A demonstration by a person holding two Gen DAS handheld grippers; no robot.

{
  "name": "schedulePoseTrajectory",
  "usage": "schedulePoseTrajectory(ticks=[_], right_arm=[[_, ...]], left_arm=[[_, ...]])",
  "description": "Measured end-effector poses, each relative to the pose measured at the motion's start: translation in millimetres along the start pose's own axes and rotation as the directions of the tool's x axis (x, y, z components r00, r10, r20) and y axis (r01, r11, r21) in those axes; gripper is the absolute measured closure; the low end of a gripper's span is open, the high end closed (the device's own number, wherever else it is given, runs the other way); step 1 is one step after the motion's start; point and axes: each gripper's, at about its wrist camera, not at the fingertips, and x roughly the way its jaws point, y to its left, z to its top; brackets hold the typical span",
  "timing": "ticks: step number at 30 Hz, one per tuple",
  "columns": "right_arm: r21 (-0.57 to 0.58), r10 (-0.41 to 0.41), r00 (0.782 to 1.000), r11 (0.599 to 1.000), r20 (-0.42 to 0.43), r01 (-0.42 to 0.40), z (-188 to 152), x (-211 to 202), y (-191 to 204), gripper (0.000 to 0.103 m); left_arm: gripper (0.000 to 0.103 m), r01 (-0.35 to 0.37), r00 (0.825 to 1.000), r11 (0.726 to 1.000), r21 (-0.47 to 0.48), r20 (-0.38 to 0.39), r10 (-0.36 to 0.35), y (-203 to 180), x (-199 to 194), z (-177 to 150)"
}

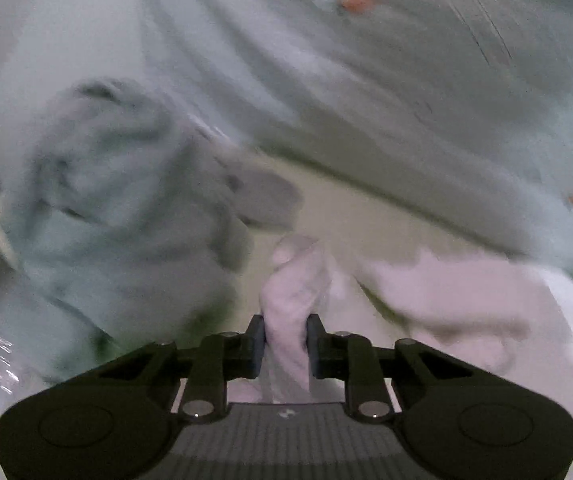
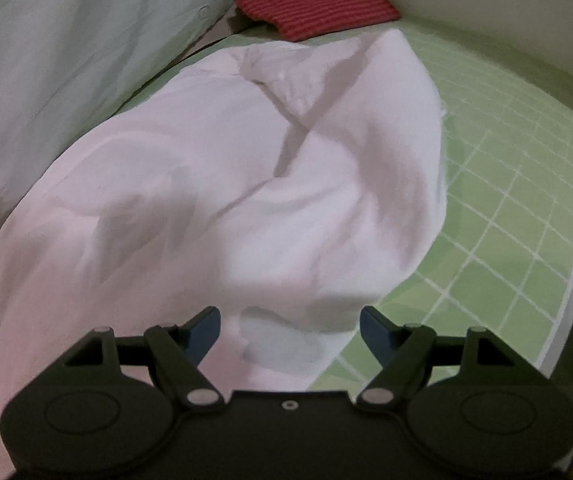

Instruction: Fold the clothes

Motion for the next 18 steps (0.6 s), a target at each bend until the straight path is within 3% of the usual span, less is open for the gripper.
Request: schedulePoseTrajectory(ticks=[2,7,10,14,18], right_arm=[[-0.015,0.007,1.000,1.000,-0.007,-0.007,-2,2,4,0.025],[-0.039,0.020,1.000,0.999,-0.021,-0.021,-5,6,14,0.025],[-0.046,0.027,0.999,0.999,-0.021,-0.028,-6,5,17,0.025],[-0.033,0.025,0.999,0.999,-0.038,-0.027,-8,9,17,0.025],[-0.021,0.024,0.998,0.999,-0.059,-0.026,-11,12,19,0.025]], left_arm=[[0.078,-0.022,1.000,1.000,-0.019,-0.003,0.021,8,1,-4],[0.066,-0.104,0.988,0.994,-0.040,-0.118,0.099,9,20,-37],[0.051,-0.084,0.986,0.986,-0.146,-0.154,0.061,21,13,-57],[0.050,-0.077,0.978,0.955,-0.286,-0.206,0.017,40,11,-80],[0.050,-0.092,0.964,0.957,-0.276,-0.265,0.016,42,19,-98]])
